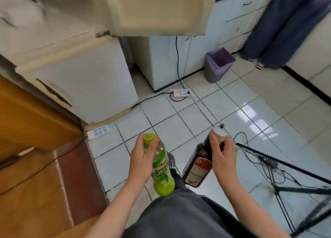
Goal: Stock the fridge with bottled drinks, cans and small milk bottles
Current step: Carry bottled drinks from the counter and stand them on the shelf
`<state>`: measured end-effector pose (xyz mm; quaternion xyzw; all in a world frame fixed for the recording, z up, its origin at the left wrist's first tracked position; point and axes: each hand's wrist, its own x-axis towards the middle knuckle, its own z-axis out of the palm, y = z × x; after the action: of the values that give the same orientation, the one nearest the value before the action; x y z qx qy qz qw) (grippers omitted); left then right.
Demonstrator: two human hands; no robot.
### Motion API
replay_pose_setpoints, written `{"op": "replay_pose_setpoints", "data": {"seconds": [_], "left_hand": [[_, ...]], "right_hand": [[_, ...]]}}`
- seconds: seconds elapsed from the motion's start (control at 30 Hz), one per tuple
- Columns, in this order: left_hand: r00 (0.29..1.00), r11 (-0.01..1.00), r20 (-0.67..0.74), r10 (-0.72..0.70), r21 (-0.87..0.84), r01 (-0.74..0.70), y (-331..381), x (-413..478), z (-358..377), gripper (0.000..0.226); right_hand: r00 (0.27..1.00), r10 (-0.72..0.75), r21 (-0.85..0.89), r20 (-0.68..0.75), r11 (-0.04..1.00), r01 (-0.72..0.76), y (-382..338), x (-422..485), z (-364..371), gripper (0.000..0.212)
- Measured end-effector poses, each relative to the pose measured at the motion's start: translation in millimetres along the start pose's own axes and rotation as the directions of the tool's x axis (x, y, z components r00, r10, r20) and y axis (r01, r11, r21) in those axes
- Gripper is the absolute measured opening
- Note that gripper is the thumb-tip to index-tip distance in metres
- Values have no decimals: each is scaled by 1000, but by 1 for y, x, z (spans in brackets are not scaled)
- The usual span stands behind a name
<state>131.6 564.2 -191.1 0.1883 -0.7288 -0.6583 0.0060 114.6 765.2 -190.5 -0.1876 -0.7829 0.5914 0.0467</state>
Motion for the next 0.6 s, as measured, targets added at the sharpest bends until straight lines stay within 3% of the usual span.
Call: {"op": "replay_pose_setpoints", "data": {"seconds": [0.23, 0.43, 0.6], "left_hand": [[971, 999, -236, 40, -6, -42, 48, 96, -32, 43], [897, 999, -441, 32, 12, -30, 63, 151, -63, 14], [830, 999, -558, 24, -19, -43, 72, 184, -99, 11]], "right_hand": [[964, -101, 23, 248, 995, 98, -58, 106, 97, 19], [869, -189, 38, 457, 980, 194, -109, 162, 177, 11], [792, -241, 95, 561, 969, 228, -146, 183, 239, 4]]}}
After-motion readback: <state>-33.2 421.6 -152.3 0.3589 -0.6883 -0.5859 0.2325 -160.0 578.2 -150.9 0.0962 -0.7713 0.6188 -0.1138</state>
